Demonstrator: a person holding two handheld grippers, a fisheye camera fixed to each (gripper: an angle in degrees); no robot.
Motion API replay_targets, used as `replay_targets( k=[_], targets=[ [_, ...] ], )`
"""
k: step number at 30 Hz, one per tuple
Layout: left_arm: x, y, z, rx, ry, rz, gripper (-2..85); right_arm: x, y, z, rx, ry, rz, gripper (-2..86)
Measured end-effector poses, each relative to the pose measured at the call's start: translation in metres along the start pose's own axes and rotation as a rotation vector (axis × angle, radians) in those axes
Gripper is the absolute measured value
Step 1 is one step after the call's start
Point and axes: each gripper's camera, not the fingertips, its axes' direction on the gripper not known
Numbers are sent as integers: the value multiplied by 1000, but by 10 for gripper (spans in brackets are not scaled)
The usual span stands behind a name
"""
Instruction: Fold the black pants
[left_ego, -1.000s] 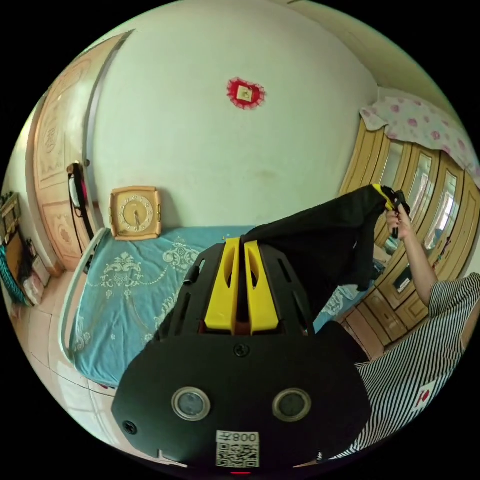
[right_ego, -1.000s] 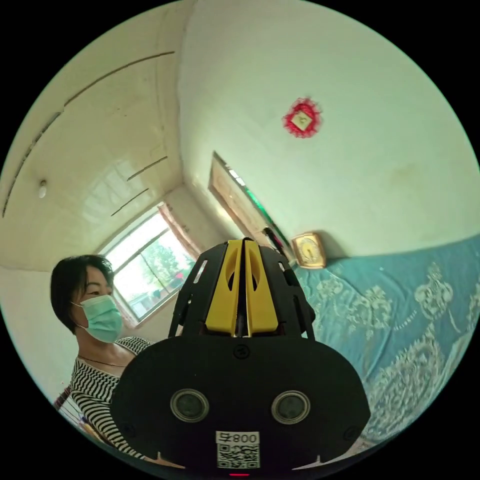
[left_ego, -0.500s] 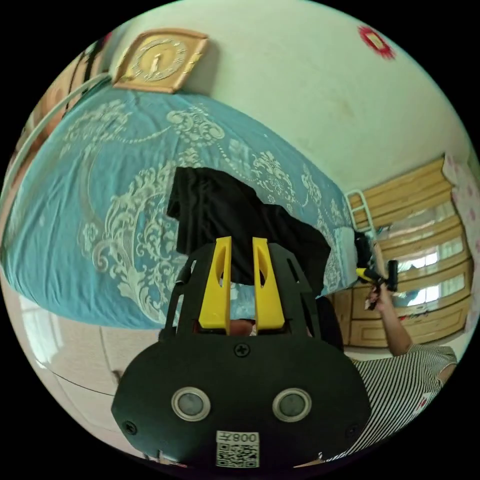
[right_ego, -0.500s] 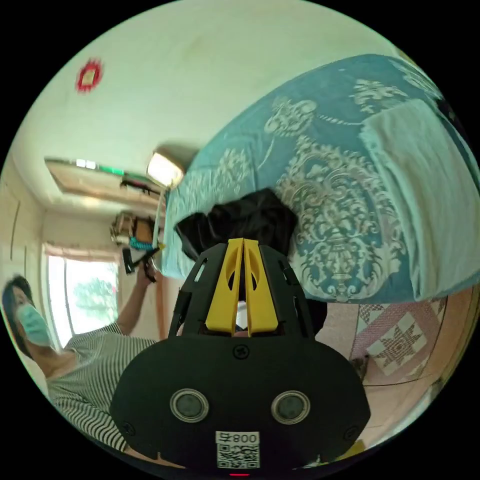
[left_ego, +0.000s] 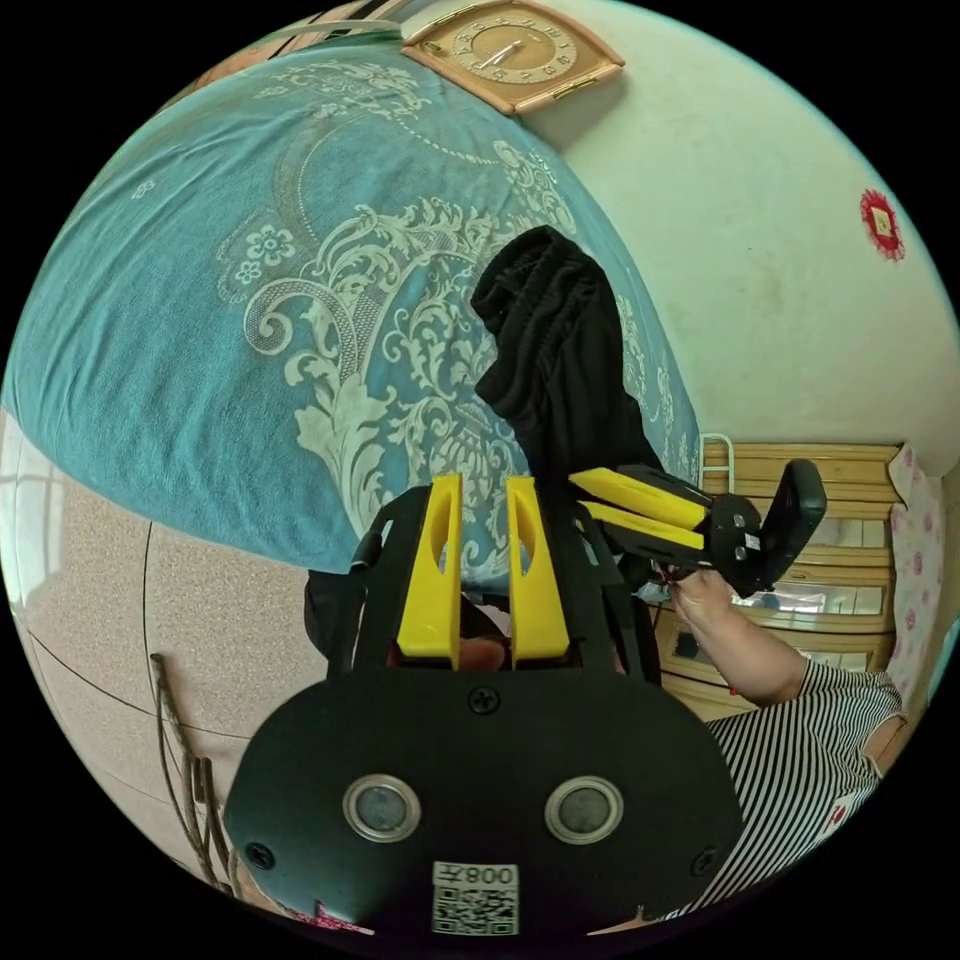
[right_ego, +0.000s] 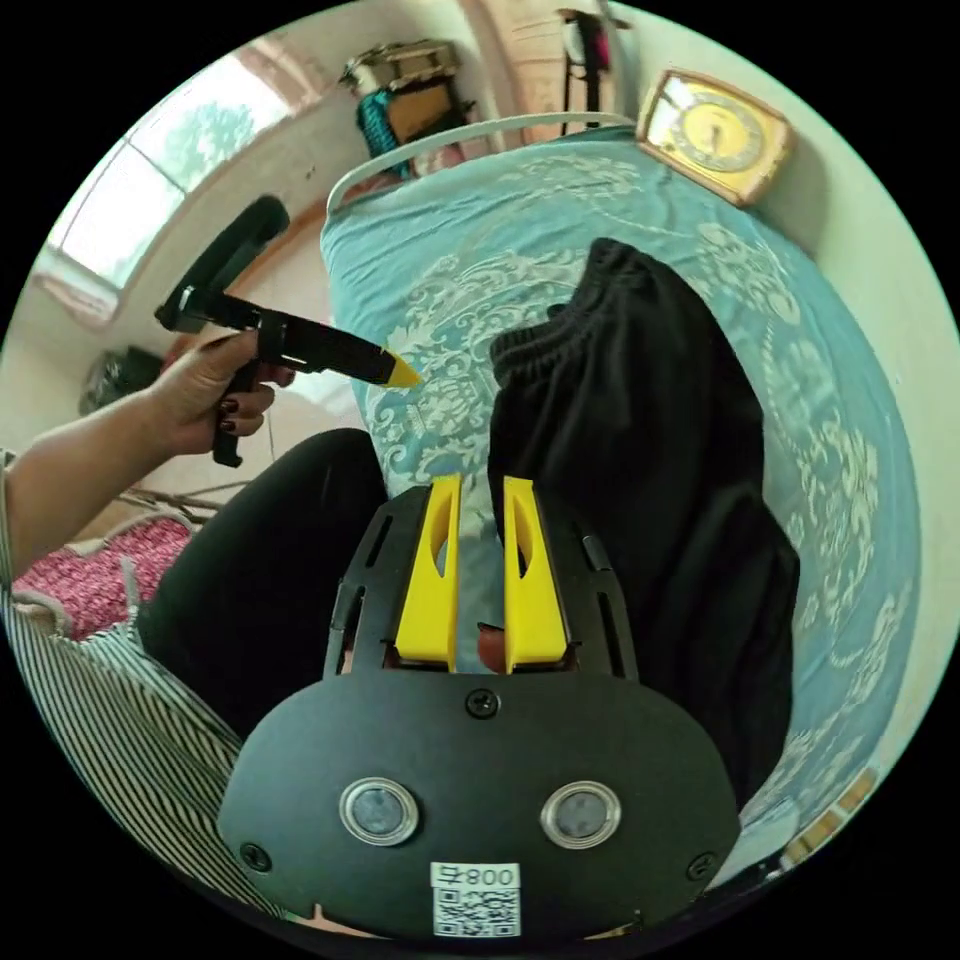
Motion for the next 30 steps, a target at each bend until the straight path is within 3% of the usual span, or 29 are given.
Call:
replay_targets(
  k=[5,11,20,30],
  targets=[
    [-21,-28,-8,16,-12,7,75,-15,15,87,-124,125,-49,56],
    [-34,-57,-14,51,-9,18,74,-16,57,119,-135,141,-58,8],
    [-26,-116,3,60,-53,50,78,32,142,19,130,59,110,-1],
    [-33,-154,23,21,-4,-51,59,50,204,-44,228,130,168,-1]
  ],
)
